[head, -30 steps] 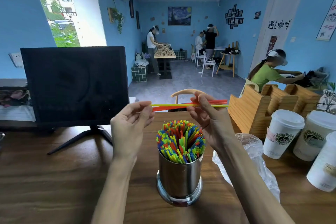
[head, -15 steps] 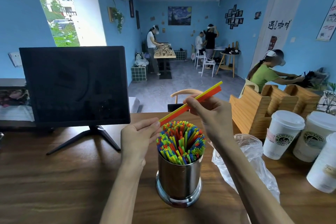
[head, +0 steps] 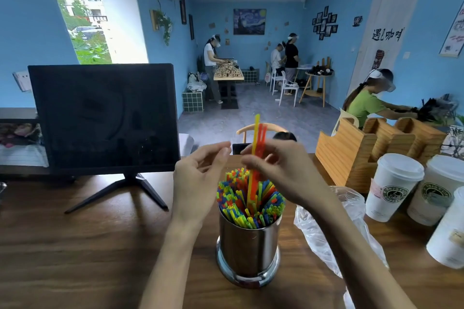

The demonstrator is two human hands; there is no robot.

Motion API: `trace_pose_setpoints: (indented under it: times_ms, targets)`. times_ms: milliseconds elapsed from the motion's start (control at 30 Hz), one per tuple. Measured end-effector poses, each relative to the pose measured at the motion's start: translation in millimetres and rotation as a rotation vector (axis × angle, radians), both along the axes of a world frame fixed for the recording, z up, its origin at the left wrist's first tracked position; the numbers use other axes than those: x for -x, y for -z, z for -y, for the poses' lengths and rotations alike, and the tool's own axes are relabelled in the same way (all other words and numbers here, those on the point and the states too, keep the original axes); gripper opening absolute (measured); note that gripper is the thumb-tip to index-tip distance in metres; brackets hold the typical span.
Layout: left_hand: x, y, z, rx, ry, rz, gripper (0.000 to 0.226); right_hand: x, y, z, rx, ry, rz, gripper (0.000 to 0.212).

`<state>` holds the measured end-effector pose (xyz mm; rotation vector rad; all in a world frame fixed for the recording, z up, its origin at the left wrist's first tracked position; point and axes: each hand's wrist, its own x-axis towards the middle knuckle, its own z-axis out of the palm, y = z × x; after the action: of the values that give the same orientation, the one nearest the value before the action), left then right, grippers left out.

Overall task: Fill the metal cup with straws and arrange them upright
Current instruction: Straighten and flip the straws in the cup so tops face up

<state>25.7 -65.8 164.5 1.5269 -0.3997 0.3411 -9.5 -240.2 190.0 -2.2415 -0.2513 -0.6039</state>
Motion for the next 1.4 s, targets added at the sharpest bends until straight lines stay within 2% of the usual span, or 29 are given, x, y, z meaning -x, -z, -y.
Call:
trace_pose_setpoints:
  times_ms: [67, 167, 367, 500, 600, 733, 800, 867, 933, 1067, 1133, 1233, 1333, 1400]
  targets:
    - [6.5, -10.3, 5.6, 0.045, 0.097, 0.059, 0.018, -4.7, 12.3, -3.6, 0.116, -0.029, -0.121, 0.023]
    - [7.0, -13.8, 11.2, -0.003, 0.141, 0.096, 0.027, -8.8, 25.7, -4.6, 0.184, -0.052, -0.19, 0.017]
    - [3.5, 0.9, 9.8, -0.138, 0.038, 0.173, 0.028, -9.5, 26.6, -2.7, 0.258, -0.008, -0.214, 0.017]
    - [-2.6, 14.7, 10.0, -0.387, -0.106, 0.415, 0.03, -10.1, 24.4, -5.2, 0.319, 0.019, -0.178, 0.024]
    - [-6.8, 26.7, 8.2, -0.459, -0.137, 0.418, 0.03, -12.9, 28.6, -6.9, 0.39, 0.052, -0.143, 0.022]
    - [-6.2, 34.0, 5.2, -0.555, -0.174, 0.483, 0.02, -10.1, 31.0, -1.8, 0.245, 0.023, -0.162, 0.019]
    - [-4.4, 36.1, 3.9, -0.551, -0.13, 0.431, 0.017, -7.7, 28.2, 4.9, 0.089, -0.051, -0.237, 0.025]
    - [-3.0, 40.3, 2.3, -0.514, -0.013, 0.314, 0.017, -6.5, 26.7, 11.5, -0.072, -0.136, -0.336, 0.04]
    - [-2.4, 43.2, -0.9, -0.499, 0.064, 0.253, 0.018, -6.4, 27.2, 16.0, -0.097, -0.128, -0.356, 0.053]
    - [-1.4, 40.9, -5.2, -0.446, 0.101, 0.245, 0.027, -3.8, 26.6, 19.8, -0.104, -0.137, -0.314, 0.043]
    - [-4.2, 40.7, -6.0, -0.396, 0.077, 0.234, 0.025, -3.8, 28.9, 19.2, -0.101, -0.147, -0.29, 0.034]
    - [-12.6, 43.2, -7.1, -0.445, 0.056, 0.197, 0.031, -5.5, 34.6, 14.9, -0.105, -0.143, -0.264, 0.022]
    - [-15.9, 46.8, -4.8, -0.4, 0.087, 0.187, 0.031, -6.8, 35.8, 14.3, -0.131, -0.125, -0.252, 0.025]
    - [-16.2, 49.0, -4.3, -0.271, 0.12, 0.138, 0.022, -7.2, 36.0, 15.0, -0.134, -0.127, -0.251, 0.028]
